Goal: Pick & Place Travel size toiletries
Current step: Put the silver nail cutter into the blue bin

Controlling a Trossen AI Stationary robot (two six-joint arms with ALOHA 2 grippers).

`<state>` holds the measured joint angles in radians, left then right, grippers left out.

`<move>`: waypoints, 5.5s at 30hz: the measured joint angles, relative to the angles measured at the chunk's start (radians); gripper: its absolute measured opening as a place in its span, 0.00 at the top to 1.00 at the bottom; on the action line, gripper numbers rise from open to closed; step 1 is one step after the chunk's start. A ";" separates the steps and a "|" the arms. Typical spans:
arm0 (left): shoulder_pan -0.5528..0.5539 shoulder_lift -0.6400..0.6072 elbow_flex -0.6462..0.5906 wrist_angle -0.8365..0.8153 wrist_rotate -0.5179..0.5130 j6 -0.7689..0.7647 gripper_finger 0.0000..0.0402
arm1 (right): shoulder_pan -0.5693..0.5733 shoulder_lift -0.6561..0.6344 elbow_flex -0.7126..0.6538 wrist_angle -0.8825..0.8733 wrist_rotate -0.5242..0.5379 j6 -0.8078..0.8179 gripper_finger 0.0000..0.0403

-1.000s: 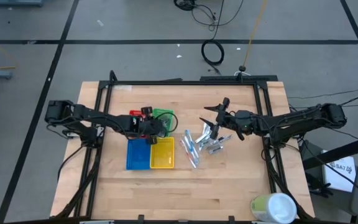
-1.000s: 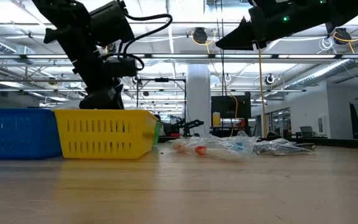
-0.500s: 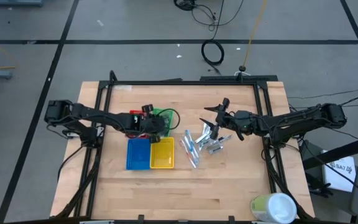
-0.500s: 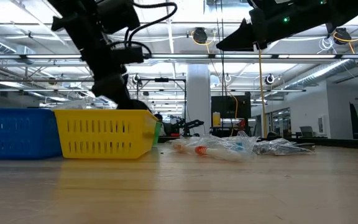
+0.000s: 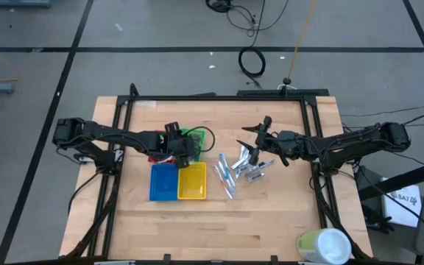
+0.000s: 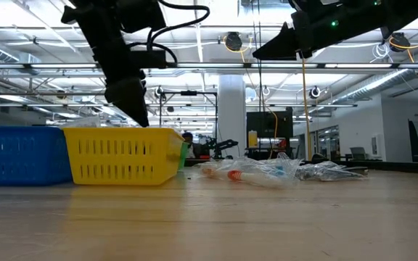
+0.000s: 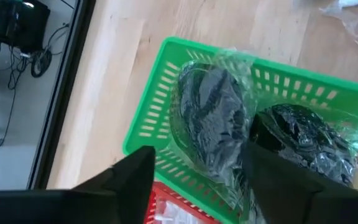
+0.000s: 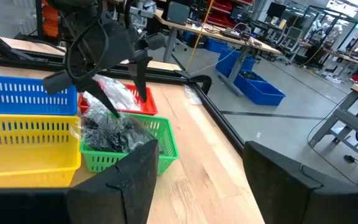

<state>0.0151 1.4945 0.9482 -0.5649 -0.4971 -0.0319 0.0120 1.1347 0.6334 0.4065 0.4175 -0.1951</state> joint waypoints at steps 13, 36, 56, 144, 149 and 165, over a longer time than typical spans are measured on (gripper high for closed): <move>-0.086 -0.214 0.182 -0.222 0.093 0.013 0.22 | 0.001 0.000 0.001 -0.018 0.000 0.000 0.45; -0.138 -1.131 -0.455 0.253 0.201 0.083 0.21 | 0.075 -0.098 0.002 -0.711 -0.153 0.370 0.45; -0.138 -1.141 -0.469 0.282 0.196 0.102 0.22 | 0.098 -0.040 -0.237 -0.744 -0.159 0.433 0.45; -0.073 0.274 -0.035 1.444 0.185 -0.052 0.32 | 0.088 0.201 -0.151 0.464 0.034 -0.297 0.90; -0.070 0.272 -0.032 1.432 0.181 -0.051 0.35 | 0.093 0.200 -0.151 0.505 0.057 -0.324 0.90; -0.048 0.271 -0.032 1.437 0.182 -0.109 0.54 | 0.101 0.200 -0.151 0.524 0.055 -0.341 0.90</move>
<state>-0.0327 1.7653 0.9157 0.8726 -0.3153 -0.1411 0.1131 1.3350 0.4824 0.9310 0.4721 -0.5362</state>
